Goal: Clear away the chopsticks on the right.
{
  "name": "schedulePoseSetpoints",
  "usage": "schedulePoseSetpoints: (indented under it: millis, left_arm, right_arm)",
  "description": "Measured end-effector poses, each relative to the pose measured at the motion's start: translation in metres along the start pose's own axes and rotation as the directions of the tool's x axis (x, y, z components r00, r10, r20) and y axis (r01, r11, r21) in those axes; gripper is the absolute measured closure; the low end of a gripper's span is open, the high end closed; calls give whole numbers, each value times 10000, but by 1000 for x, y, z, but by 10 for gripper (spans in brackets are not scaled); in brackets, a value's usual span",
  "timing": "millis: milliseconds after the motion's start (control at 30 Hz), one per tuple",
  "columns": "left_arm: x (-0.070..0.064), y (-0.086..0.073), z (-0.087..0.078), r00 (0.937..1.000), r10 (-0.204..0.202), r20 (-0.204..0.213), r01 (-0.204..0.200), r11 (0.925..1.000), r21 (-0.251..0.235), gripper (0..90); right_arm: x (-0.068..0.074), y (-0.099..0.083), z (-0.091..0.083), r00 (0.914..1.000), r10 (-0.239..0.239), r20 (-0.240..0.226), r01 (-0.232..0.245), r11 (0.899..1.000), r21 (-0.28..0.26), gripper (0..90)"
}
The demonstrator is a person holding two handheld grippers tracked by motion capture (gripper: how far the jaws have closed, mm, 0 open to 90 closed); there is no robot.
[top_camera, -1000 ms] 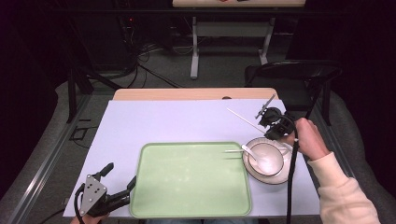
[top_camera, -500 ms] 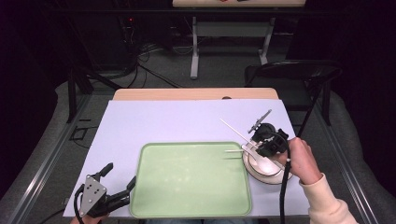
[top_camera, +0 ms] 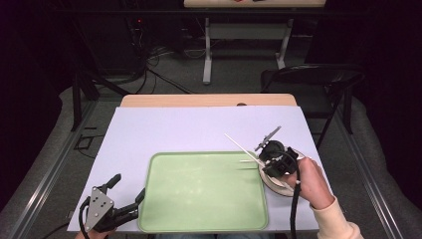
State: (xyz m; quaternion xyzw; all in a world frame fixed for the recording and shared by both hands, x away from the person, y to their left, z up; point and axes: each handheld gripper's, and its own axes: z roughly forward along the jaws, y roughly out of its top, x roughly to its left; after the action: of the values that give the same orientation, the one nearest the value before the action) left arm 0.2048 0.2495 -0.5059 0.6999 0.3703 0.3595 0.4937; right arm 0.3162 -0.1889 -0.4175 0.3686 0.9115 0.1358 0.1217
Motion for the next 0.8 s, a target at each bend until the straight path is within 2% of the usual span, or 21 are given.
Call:
schedulePoseSetpoints:
  millis: [67, 167, 367, 400, 533, 800]
  left_arm:
    - [0, 0, 0, 10000, -5, -4, 5, 10000, -4, 155]
    - [0, 0, 0, 10000, 38, 15, -38, 10000, 12, 155]
    - [0, 0, 0, 10000, 13, -3, -13, 10000, -4, 155]
    - [0, 0, 0, 10000, 24, 20, -24, 10000, 15, 155]
    - [0, 0, 0, 10000, 67, 10, -67, 10000, -4, 154]
    - [0, 0, 0, 10000, 56, 14, -56, 10000, -21, 155]
  right_arm:
    - [4, 1, 1, 10000, -35, -2, 35, 10000, 37, 838]
    - [17, 4, 10, 9999, -138, -23, 139, 9997, 210, 837]
    - [27, 7, 24, 9996, -63, -263, 73, 9993, 377, 837]
    - [29, 8, 32, 9986, 54, -528, -29, 9989, 475, 837]
    - [31, 10, 53, 9947, 439, -930, -368, 9964, 766, 837]
    - [34, 11, 83, 9912, 860, -1003, -732, 9894, 1252, 838]
